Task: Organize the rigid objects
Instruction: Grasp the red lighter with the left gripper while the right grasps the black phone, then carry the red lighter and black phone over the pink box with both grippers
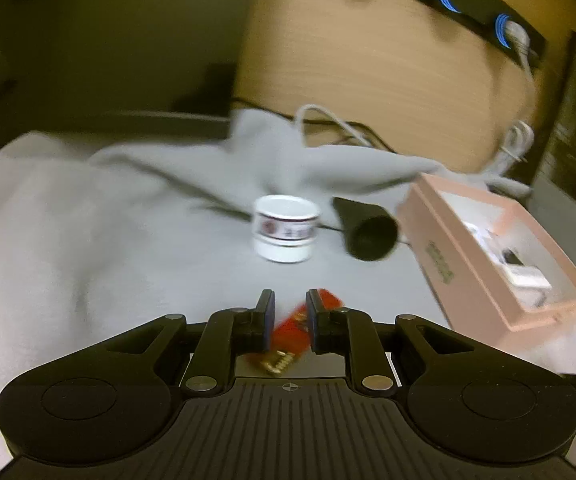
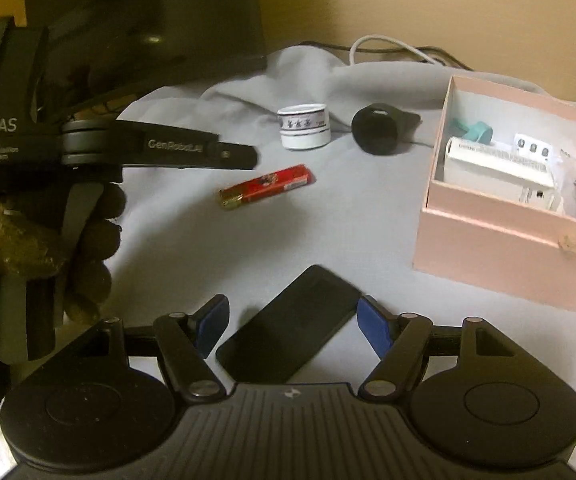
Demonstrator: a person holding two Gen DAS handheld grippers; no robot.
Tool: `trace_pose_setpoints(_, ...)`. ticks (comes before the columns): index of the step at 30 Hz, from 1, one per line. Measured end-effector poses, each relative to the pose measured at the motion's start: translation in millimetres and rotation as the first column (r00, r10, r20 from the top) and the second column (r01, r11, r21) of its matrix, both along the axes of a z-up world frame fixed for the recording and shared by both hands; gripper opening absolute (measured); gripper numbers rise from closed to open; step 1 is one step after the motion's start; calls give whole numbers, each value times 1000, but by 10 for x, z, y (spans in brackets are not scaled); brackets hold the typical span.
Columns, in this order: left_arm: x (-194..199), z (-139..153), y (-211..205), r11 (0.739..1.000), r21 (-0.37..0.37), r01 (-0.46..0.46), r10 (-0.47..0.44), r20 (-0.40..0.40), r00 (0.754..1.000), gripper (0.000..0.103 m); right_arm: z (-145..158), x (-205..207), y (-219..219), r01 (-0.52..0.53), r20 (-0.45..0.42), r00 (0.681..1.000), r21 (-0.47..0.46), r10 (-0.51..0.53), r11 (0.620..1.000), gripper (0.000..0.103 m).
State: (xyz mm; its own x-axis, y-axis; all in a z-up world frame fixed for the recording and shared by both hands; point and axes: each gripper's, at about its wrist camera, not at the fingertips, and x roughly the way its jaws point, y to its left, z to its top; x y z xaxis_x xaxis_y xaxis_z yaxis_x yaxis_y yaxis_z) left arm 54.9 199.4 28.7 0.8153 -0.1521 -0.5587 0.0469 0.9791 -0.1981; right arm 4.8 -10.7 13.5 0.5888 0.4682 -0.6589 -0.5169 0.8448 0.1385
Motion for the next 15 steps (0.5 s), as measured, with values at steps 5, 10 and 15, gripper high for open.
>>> trace_pose_setpoints(5,104,-124,75,999,-37,19,-21,-37,999,18,-65,-63,-169,13,70,998,-62,-8,998,69)
trace_pose_setpoints(10,139,-145,-125,993,21,119,-118,-47,992,28,-76,-100,-479,35,63,997,-49,-32,998,69)
trace_pose_setpoints(15,163,-188,-411,970,138,199,-191,-68,979,29,-76,-167,-554,40,73,997,-49,-37,998,69)
